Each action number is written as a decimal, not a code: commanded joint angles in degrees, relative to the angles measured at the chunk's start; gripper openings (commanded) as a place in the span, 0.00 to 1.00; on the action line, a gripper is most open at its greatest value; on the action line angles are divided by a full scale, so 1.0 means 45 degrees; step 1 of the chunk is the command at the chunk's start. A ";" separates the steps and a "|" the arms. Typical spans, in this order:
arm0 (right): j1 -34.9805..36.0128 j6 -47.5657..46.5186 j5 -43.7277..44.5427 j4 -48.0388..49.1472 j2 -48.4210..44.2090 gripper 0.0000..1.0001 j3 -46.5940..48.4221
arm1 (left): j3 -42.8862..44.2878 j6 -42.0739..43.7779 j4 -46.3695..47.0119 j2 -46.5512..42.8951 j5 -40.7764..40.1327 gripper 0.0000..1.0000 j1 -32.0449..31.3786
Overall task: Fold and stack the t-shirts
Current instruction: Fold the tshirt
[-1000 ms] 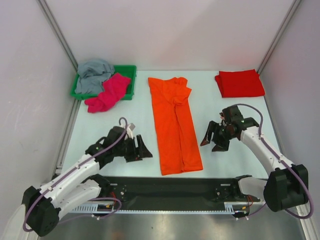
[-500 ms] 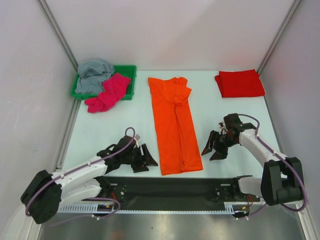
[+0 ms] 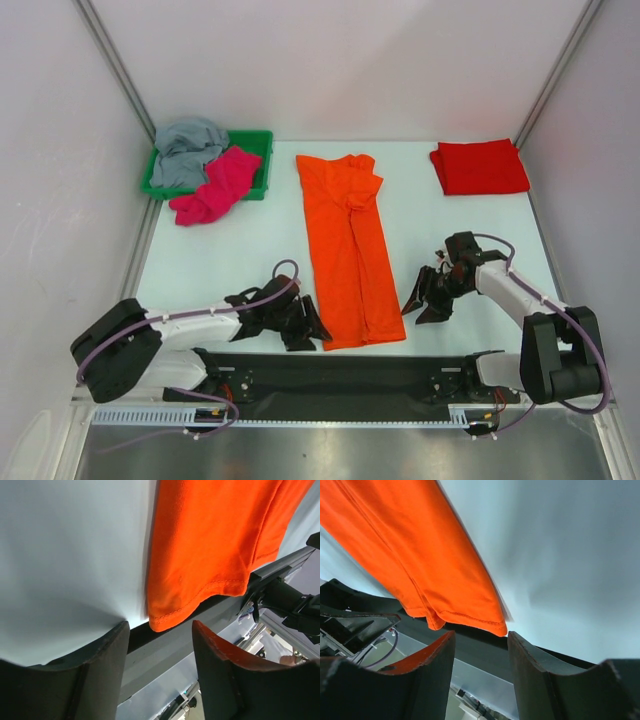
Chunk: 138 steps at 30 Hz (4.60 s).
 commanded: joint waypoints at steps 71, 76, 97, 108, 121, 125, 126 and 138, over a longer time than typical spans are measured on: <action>0.3723 0.2627 0.0573 0.2291 -0.0578 0.00 -0.2028 | 0.0621 0.0729 -0.1805 -0.0257 -0.1320 0.00 -0.0443; 0.4913 0.3584 0.0338 0.1802 -0.2041 0.00 -0.2087 | 0.0132 0.0378 -0.2933 -0.1780 -0.1337 0.00 -0.0715; 0.3648 0.1791 0.0847 -0.0425 0.0842 0.00 0.3808 | 0.3447 0.3675 -0.5773 -0.2861 -0.0914 0.00 0.2795; 0.2319 -0.0456 0.0573 -0.0776 0.6994 0.00 0.9645 | 1.0168 0.8091 -0.6746 0.4365 -0.0090 0.00 0.5337; 0.1498 -0.0808 0.0240 -0.1655 1.0415 0.00 1.3224 | 1.3724 0.9147 -0.7236 0.7943 0.0789 0.00 0.6529; 0.1342 -0.0731 0.0104 -0.1792 1.0981 0.00 1.4024 | 1.4369 0.9283 -0.7275 0.8547 0.1024 0.00 0.6608; 0.1322 -0.0731 0.0123 -0.1812 1.1059 0.00 1.4142 | 1.4506 0.9303 -0.7294 0.8742 0.1102 0.00 0.6608; 0.1127 -0.0750 0.0084 -0.1695 1.2211 0.03 1.5159 | 1.5561 0.9323 -0.7372 0.9954 0.0908 0.03 0.6940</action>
